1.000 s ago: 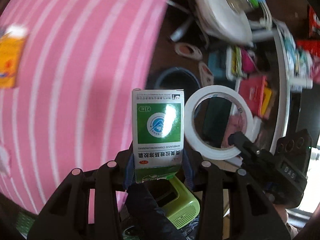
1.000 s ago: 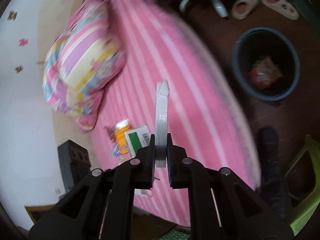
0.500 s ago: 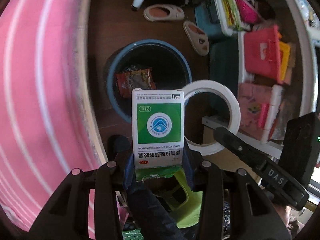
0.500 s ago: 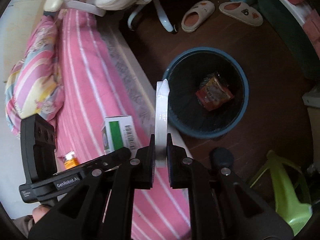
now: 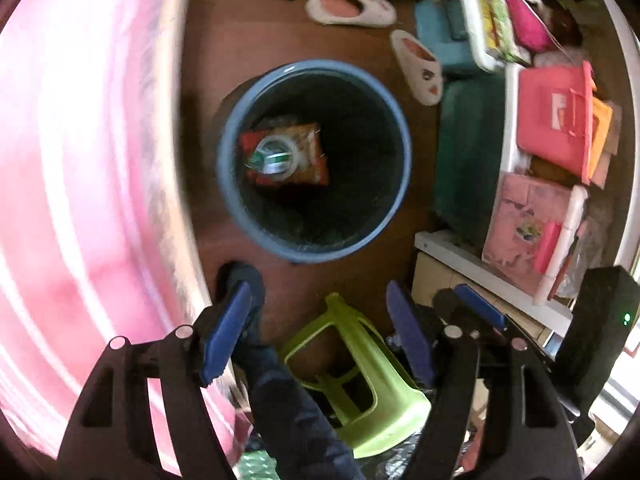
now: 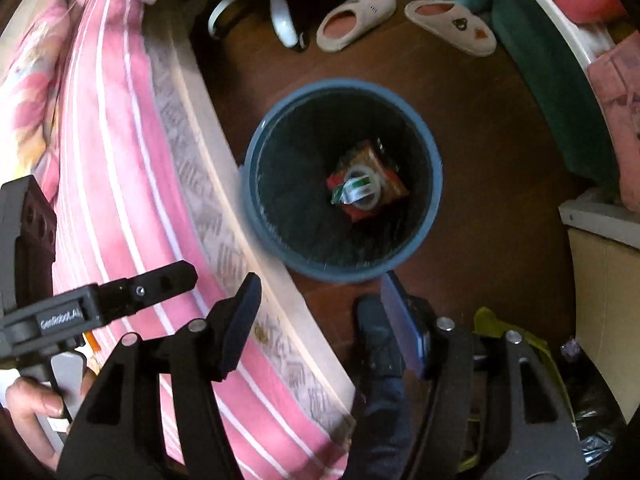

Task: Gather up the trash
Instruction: 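Return both open tools over the bed toward the white cloth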

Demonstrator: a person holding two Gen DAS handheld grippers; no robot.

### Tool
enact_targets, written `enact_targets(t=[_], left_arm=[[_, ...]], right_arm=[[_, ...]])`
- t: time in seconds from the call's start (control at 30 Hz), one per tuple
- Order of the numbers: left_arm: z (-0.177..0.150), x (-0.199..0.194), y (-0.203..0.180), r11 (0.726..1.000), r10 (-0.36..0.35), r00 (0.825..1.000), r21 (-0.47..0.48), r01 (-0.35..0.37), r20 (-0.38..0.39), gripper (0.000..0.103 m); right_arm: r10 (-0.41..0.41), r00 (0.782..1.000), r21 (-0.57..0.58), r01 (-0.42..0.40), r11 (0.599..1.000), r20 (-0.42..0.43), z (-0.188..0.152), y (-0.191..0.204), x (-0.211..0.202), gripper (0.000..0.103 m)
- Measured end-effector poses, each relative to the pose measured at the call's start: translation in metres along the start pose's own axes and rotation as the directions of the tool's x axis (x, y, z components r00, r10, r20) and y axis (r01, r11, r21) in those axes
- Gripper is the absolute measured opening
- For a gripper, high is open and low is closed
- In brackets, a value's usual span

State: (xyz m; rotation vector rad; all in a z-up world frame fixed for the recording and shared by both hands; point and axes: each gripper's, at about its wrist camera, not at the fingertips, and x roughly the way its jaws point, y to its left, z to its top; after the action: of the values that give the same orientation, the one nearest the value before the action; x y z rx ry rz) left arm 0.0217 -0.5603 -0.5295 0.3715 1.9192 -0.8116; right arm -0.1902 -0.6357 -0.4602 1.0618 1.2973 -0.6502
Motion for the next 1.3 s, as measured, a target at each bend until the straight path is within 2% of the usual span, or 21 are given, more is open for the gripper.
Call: enact_targets(t=[0.1, 0.23, 0.37, 0.63, 0.83, 1.03, 1.13, 1.17, 1.3], left_arm=[[-0.022, -0.011, 0.031, 0.997, -0.008, 1.0, -0.073, 0.009, 0.017, 0.074], [-0.056, -0.027, 0.08, 0.98, -0.03, 0.998, -0.194, 0.039, 0.051, 0.074], [-0.102, -0.049, 0.139, 0.94, -0.05, 0.995, -0.333, 0.077, 0.088, 0.074], [-0.186, -0.094, 0.233, 0.861, -0.061, 0.982, -0.488, 0.143, 0.181, 0.075], [-0.252, -0.128, 0.309, 0.786, -0.068, 0.959, -0.577, 0.222, 0.276, 0.075], [-0.325, -0.154, 0.39, 0.696, -0.048, 0.927, -0.654, 0.298, 0.371, 0.075], [-0.365, -0.161, 0.436, 0.634, -0.029, 0.911, -0.697, 0.335, 0.412, 0.075], [-0.382, -0.163, 0.456, 0.604, -0.021, 0.903, -0.715, 0.353, 0.429, 0.075], [-0.419, -0.162, 0.506, 0.521, 0.002, 0.883, -0.754, 0.401, 0.47, 0.075]], right_arm=[[0.011, 1.0, -0.056, -0.012, 0.998, -0.013, -0.015, 0.022, -0.002, 0.064], [0.03, 0.999, -0.11, -0.035, 0.993, -0.04, -0.036, 0.058, 0.0, 0.064], [0.031, 0.997, -0.197, -0.044, 0.979, -0.071, -0.062, 0.102, 0.002, 0.064], [0.053, 0.992, -0.371, -0.093, 0.924, -0.117, -0.117, 0.213, 0.011, 0.065], [0.053, 0.988, -0.489, -0.117, 0.864, -0.143, -0.172, 0.298, 0.023, 0.066], [0.043, 0.981, -0.597, -0.149, 0.788, -0.188, -0.246, 0.384, 0.049, 0.066], [0.043, 0.976, -0.634, -0.173, 0.754, -0.216, -0.279, 0.42, 0.061, 0.066], [0.041, 0.973, -0.651, -0.184, 0.736, -0.228, -0.294, 0.436, 0.068, 0.066], [0.029, 0.965, -0.709, -0.211, 0.673, -0.26, -0.343, 0.492, 0.09, 0.066]])
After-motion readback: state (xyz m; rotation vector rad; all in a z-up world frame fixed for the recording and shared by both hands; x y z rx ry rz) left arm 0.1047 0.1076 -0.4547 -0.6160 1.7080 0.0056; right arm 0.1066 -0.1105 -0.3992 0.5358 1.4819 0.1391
